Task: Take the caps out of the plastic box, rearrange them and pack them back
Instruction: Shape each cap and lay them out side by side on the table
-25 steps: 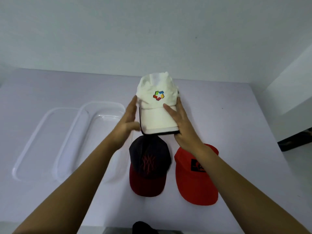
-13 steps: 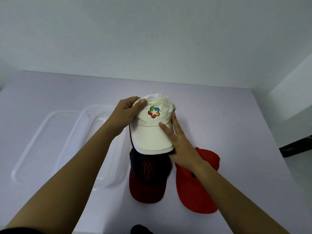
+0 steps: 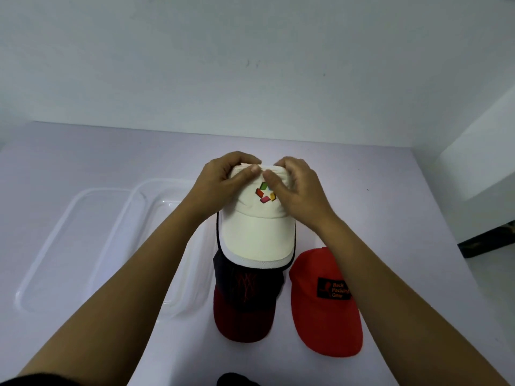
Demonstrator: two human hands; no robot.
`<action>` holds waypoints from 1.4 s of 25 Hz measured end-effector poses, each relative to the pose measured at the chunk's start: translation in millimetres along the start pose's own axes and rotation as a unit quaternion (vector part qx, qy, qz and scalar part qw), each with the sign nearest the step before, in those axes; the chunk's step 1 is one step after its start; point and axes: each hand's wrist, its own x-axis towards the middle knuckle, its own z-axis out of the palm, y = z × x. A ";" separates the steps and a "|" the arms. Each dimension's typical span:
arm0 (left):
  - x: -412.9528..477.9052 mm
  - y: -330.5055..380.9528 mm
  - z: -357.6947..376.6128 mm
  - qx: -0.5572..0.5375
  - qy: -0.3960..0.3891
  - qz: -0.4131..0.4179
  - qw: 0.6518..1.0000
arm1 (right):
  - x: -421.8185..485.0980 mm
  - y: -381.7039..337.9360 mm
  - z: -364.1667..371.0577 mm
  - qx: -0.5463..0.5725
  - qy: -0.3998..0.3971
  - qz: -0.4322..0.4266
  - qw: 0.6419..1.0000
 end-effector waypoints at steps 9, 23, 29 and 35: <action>1.0 -2.5 -10.2 -0.182 0.052 -0.122 0.974 | -29.3 34.3 11.6 0.303 -0.011 0.177 0.936; -10.9 -17.1 23.2 -0.194 0.078 -0.332 0.920 | -59.6 34.7 45.5 0.696 0.033 0.280 0.660; -42.3 -28.9 37.5 -0.551 0.022 -0.357 0.754 | -48.7 41.2 40.5 0.646 0.033 0.271 0.713; -42.0 -40.9 46.2 -0.563 0.042 -0.323 0.760 | -56.9 27.0 51.9 0.742 0.000 0.294 0.602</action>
